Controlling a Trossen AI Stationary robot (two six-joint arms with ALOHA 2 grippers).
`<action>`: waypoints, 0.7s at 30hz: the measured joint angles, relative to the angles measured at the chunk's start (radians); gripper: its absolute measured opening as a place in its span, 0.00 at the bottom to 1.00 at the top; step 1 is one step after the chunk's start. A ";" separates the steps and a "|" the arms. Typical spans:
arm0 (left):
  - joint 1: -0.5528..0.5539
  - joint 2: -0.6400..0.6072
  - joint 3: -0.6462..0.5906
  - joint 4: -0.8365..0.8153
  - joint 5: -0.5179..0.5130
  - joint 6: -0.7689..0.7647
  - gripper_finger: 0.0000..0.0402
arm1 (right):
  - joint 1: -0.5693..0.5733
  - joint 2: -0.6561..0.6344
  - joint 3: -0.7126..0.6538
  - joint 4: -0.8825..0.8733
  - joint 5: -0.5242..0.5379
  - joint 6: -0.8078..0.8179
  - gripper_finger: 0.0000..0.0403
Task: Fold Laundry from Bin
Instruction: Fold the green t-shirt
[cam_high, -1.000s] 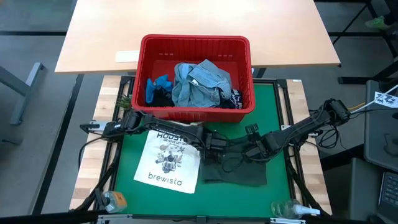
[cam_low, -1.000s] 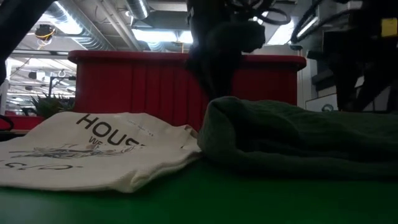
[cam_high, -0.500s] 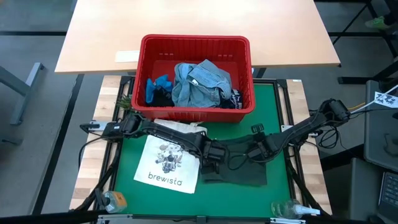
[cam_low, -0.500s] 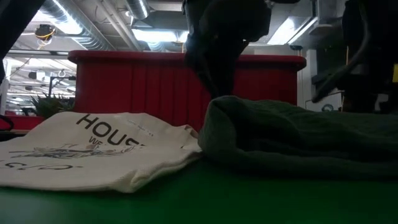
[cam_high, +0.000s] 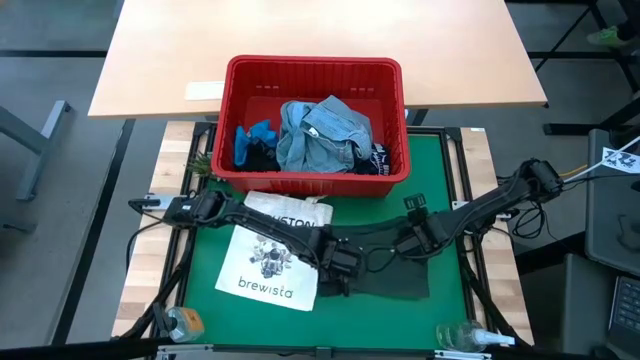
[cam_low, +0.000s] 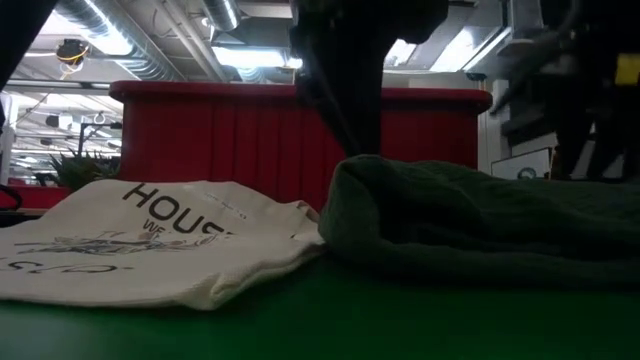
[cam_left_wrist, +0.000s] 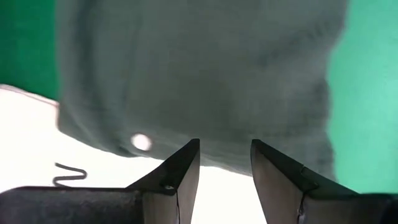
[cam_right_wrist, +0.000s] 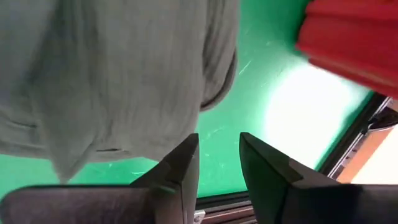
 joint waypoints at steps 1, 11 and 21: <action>-0.005 0.000 0.000 0.000 0.005 0.000 0.34 | 0.000 0.000 0.016 -0.002 -0.007 0.000 0.29; -0.053 0.008 -0.013 0.105 -0.057 -0.008 0.34 | 0.019 0.000 0.060 0.237 -0.089 -0.003 0.29; -0.088 0.012 -0.137 0.225 -0.059 -0.004 0.34 | 0.179 0.000 -0.084 0.547 -0.210 -0.013 0.29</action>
